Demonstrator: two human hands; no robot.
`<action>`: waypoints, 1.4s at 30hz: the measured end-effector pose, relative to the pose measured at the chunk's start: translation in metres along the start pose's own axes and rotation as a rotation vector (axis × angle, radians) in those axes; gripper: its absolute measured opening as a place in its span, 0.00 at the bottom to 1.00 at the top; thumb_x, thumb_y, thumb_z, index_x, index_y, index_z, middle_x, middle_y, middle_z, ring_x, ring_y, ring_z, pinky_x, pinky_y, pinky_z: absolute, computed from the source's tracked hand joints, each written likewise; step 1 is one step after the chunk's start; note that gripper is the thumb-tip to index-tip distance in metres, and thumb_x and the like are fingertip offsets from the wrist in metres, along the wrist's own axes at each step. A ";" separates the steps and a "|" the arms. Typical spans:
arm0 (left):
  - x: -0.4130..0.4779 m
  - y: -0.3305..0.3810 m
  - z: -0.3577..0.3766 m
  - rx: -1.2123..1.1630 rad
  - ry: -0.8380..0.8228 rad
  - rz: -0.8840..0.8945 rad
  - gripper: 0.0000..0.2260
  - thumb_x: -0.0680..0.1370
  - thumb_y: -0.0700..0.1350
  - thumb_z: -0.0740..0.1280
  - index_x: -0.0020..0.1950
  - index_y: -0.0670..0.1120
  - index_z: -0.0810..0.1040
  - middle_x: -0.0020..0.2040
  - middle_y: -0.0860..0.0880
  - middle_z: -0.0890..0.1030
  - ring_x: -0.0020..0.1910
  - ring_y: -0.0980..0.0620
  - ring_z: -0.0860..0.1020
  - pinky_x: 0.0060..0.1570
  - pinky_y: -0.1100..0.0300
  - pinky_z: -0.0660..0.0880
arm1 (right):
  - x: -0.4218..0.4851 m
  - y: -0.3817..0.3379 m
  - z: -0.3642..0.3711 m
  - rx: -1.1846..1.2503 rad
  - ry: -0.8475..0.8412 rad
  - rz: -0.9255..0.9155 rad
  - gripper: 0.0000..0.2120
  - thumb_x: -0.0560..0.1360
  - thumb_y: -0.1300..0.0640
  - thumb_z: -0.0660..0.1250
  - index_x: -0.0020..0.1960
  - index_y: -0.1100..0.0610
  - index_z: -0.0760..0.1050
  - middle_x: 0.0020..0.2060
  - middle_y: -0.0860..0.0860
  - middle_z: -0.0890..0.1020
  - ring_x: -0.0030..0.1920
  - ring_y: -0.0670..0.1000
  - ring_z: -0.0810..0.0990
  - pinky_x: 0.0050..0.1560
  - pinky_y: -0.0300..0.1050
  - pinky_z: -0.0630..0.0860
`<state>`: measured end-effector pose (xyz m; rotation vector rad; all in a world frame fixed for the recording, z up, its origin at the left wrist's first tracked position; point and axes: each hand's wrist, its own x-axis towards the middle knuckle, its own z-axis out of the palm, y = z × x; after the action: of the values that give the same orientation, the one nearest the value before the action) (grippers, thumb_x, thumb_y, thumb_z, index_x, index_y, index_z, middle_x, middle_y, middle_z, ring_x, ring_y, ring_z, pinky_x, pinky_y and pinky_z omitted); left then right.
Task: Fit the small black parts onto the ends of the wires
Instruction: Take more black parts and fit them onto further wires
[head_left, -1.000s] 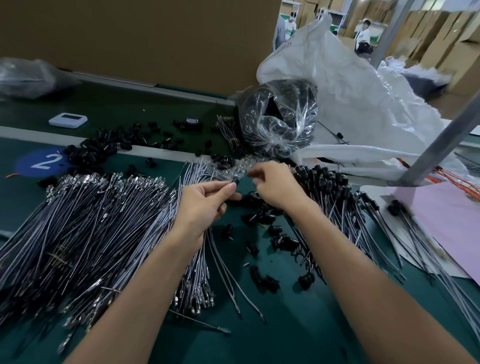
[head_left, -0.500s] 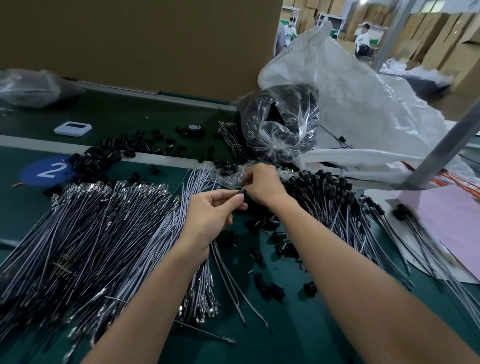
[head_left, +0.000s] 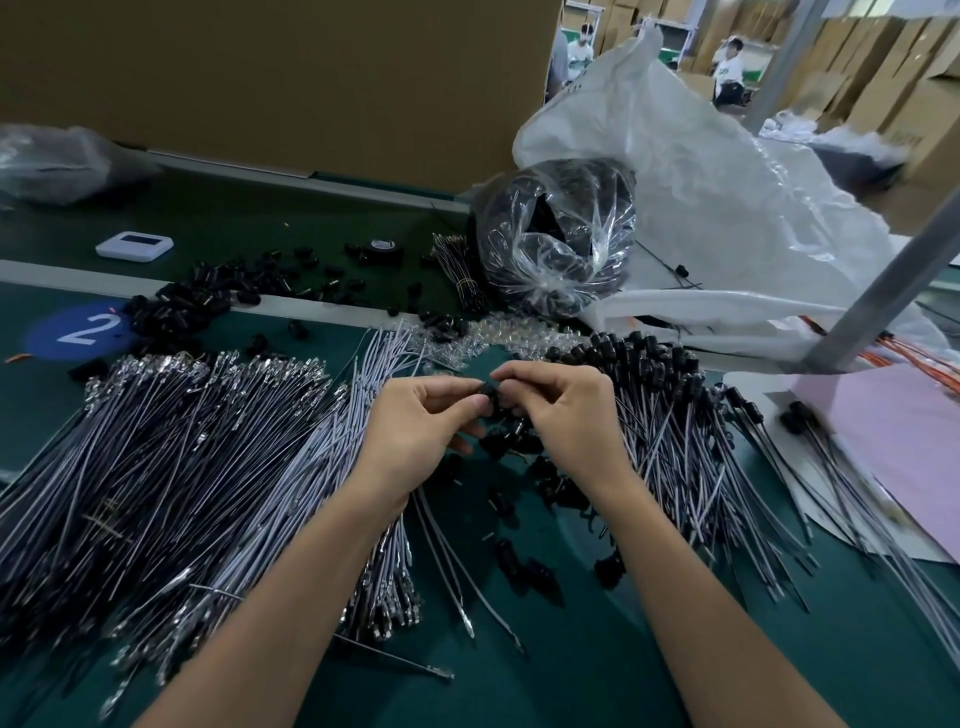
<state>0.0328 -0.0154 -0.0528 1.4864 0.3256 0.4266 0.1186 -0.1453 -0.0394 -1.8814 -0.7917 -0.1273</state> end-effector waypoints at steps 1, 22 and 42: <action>0.000 -0.001 0.000 0.020 -0.005 0.012 0.08 0.76 0.34 0.71 0.49 0.45 0.83 0.36 0.48 0.86 0.32 0.54 0.82 0.30 0.63 0.78 | -0.002 0.001 0.000 -0.018 0.010 -0.022 0.07 0.72 0.67 0.72 0.48 0.59 0.85 0.38 0.47 0.85 0.37 0.41 0.83 0.44 0.36 0.79; 0.004 -0.009 0.001 0.195 -0.057 0.170 0.10 0.77 0.34 0.70 0.52 0.46 0.84 0.41 0.48 0.86 0.39 0.53 0.85 0.36 0.64 0.80 | -0.006 0.000 -0.016 0.109 -0.097 -0.008 0.08 0.71 0.69 0.74 0.44 0.57 0.84 0.36 0.51 0.85 0.35 0.47 0.84 0.40 0.40 0.80; -0.005 -0.003 0.004 0.229 -0.096 0.449 0.12 0.75 0.33 0.70 0.57 0.43 0.81 0.40 0.48 0.84 0.35 0.50 0.84 0.37 0.57 0.83 | -0.011 -0.001 -0.021 0.435 -0.177 0.078 0.13 0.73 0.75 0.66 0.46 0.60 0.81 0.31 0.50 0.83 0.31 0.46 0.80 0.36 0.37 0.77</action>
<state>0.0302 -0.0215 -0.0555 1.8026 -0.0432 0.6893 0.1146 -0.1676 -0.0337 -1.5188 -0.7902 0.2469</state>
